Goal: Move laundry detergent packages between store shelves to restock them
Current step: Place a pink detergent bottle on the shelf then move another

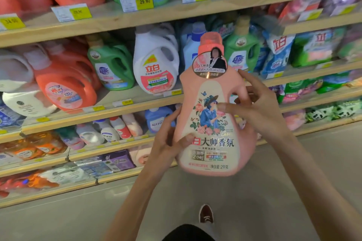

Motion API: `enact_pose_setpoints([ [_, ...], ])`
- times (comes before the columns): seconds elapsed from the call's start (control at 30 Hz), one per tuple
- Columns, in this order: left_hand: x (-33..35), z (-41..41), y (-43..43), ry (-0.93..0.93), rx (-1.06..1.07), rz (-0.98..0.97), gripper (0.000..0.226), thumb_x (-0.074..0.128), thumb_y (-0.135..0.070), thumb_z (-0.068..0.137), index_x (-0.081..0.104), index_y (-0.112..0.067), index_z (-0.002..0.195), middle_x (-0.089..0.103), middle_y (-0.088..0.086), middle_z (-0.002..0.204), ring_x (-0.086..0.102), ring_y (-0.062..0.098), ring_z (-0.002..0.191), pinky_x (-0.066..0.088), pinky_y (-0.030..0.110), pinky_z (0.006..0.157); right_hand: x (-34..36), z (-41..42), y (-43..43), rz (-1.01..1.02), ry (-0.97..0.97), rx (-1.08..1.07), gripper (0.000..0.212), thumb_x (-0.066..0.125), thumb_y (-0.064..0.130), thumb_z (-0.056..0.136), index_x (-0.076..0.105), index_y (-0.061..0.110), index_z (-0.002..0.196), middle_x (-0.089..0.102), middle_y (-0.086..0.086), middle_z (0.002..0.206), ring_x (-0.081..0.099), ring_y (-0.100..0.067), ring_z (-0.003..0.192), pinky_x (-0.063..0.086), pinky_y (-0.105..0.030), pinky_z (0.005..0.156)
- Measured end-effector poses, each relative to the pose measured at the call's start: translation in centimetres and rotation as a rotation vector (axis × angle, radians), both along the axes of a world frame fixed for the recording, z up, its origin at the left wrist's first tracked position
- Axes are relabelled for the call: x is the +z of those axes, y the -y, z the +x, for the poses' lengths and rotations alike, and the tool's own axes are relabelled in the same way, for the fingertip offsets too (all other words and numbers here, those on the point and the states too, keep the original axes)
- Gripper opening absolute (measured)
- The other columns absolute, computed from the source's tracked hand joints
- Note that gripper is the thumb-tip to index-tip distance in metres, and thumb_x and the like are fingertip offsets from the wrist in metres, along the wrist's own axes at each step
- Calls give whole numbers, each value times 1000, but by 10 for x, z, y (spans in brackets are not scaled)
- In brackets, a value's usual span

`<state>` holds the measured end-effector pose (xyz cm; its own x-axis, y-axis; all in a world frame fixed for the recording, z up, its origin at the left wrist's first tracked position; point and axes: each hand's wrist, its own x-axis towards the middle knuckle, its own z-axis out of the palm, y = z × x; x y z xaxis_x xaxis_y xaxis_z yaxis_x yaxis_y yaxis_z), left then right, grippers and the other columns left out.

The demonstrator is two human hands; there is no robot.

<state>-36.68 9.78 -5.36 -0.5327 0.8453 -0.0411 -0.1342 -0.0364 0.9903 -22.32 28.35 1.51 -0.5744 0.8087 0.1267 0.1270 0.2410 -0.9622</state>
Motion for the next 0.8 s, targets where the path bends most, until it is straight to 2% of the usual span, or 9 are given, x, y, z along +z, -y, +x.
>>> enact_pose_setpoints([
  [0.1, 6, -2, -26, 3, -25, 0, 70, 75, -20, 84, 42, -36, 143, 72, 3, 124, 70, 24, 112, 61, 35, 81, 11, -4, -29, 11, 19, 2, 99, 96, 28, 54, 50, 36, 141, 70, 4, 103, 70, -8, 89, 53, -27, 86],
  [0.23, 11, -6, -59, 16, -38, 19, 66, 70, -9, 90, 42, -34, 144, 70, 7, 126, 68, 27, 116, 60, 36, 84, 22, -13, -65, 23, 21, 4, 98, 96, 29, 53, 51, 34, 140, 70, -4, 107, 70, -16, 88, 57, -36, 90],
  [0.4, 14, -7, -87, 43, 32, 67, 68, 78, -22, 81, 49, -38, 141, 66, 12, 132, 66, 31, 119, 60, 42, 87, 26, -21, -96, 13, -15, 24, 101, 96, 34, 46, 53, 37, 137, 70, -3, 105, 72, -18, 89, 57, -43, 91],
  [0.5, 17, -8, -97, 16, 45, 64, 72, 80, -26, 76, 49, -41, 140, 66, 11, 131, 66, 29, 119, 59, 40, 86, 27, -27, -113, 19, -19, 54, 96, 97, 28, 49, 55, 36, 135, 71, -2, 102, 72, -18, 89, 58, -46, 89],
  [0.67, 33, -20, -124, -53, 128, 57, 74, 83, -29, 70, 51, -43, 135, 70, 11, 122, 69, 29, 113, 60, 45, 87, 40, -46, -144, 62, -41, 127, 96, 96, 32, 51, 53, 36, 137, 70, -4, 104, 71, -20, 91, 58, -47, 89],
  [0.8, 48, -32, -147, -89, 190, 69, 74, 83, -30, 68, 51, -41, 133, 72, 8, 120, 71, 26, 110, 61, 39, 82, 57, -66, -173, 91, -69, 177, 101, 96, 40, 44, 54, 35, 136, 70, 1, 106, 70, -15, 98, 57, -44, 93],
])
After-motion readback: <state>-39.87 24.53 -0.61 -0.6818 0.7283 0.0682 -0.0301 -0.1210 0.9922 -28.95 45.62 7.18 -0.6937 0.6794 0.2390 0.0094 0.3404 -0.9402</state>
